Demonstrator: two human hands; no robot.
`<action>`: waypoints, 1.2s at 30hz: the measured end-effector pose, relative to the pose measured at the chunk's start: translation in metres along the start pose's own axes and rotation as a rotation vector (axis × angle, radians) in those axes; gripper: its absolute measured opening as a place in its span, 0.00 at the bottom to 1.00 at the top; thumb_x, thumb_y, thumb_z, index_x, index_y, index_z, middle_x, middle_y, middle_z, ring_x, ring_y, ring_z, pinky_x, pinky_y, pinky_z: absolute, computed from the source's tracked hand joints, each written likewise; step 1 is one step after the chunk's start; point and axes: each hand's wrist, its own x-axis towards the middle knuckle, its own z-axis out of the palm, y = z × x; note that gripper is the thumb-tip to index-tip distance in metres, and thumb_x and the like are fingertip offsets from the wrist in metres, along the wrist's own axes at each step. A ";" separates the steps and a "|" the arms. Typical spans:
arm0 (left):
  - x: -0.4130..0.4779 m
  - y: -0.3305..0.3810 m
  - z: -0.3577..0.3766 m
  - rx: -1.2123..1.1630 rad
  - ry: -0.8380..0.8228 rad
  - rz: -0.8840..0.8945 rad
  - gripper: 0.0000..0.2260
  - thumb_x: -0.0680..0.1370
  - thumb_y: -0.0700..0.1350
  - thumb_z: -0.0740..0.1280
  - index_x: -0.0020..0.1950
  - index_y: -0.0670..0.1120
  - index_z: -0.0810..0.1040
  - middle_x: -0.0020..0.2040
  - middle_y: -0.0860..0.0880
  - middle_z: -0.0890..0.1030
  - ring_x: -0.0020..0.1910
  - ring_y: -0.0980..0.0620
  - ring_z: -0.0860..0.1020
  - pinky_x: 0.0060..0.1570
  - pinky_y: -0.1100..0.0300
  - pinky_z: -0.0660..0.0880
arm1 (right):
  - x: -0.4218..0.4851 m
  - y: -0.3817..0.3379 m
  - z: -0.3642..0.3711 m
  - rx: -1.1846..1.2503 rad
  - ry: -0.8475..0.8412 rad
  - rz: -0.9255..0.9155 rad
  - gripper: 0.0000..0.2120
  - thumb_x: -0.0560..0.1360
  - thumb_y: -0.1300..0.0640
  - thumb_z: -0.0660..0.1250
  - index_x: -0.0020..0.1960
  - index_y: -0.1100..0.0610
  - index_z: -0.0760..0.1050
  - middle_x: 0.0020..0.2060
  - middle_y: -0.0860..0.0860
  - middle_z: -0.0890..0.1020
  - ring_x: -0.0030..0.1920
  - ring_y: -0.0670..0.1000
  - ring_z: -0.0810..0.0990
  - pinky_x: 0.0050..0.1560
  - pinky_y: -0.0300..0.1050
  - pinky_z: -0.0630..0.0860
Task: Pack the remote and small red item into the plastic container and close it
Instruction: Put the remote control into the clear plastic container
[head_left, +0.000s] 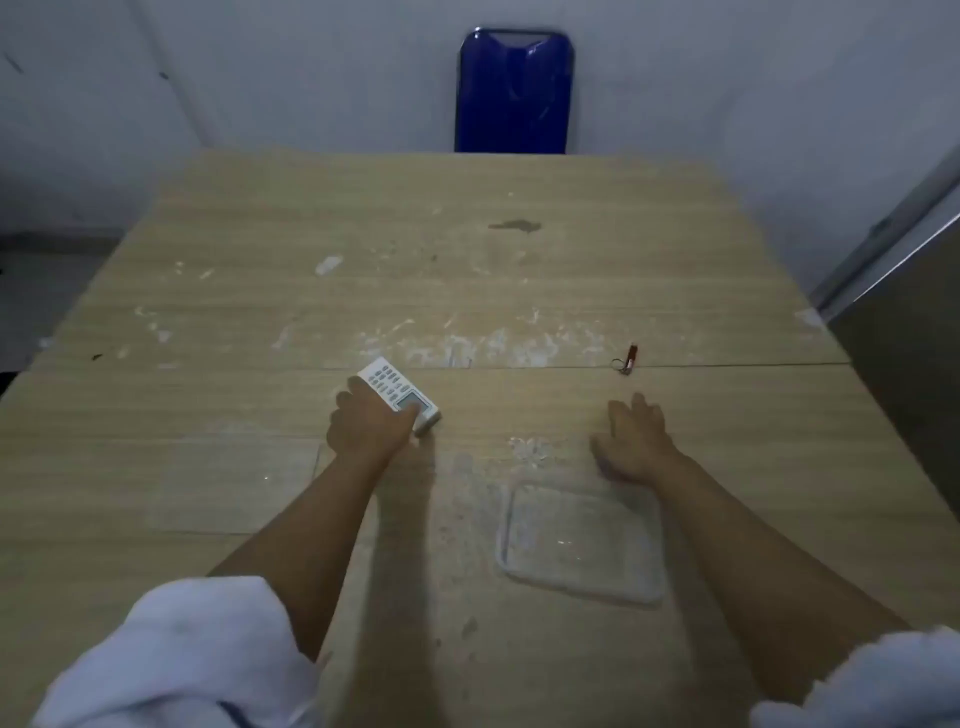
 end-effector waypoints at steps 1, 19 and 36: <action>0.004 0.002 0.001 -0.029 0.002 -0.043 0.37 0.70 0.57 0.70 0.69 0.39 0.60 0.66 0.36 0.69 0.64 0.36 0.72 0.59 0.45 0.71 | 0.003 0.002 0.001 -0.007 0.010 0.038 0.28 0.75 0.46 0.60 0.70 0.57 0.60 0.77 0.60 0.49 0.76 0.64 0.48 0.72 0.61 0.58; 0.021 0.008 0.034 -0.071 0.069 -0.009 0.30 0.65 0.55 0.72 0.60 0.39 0.72 0.59 0.37 0.75 0.55 0.36 0.77 0.52 0.46 0.75 | 0.010 0.014 0.018 0.066 0.099 0.079 0.32 0.73 0.43 0.63 0.72 0.54 0.57 0.76 0.60 0.54 0.75 0.63 0.52 0.73 0.62 0.56; -0.095 0.028 0.041 0.142 -0.316 0.875 0.33 0.66 0.52 0.71 0.69 0.51 0.66 0.59 0.48 0.74 0.55 0.50 0.73 0.48 0.55 0.77 | -0.094 0.063 0.024 0.624 0.290 0.025 0.03 0.71 0.59 0.70 0.45 0.56 0.78 0.34 0.51 0.77 0.35 0.51 0.75 0.41 0.45 0.73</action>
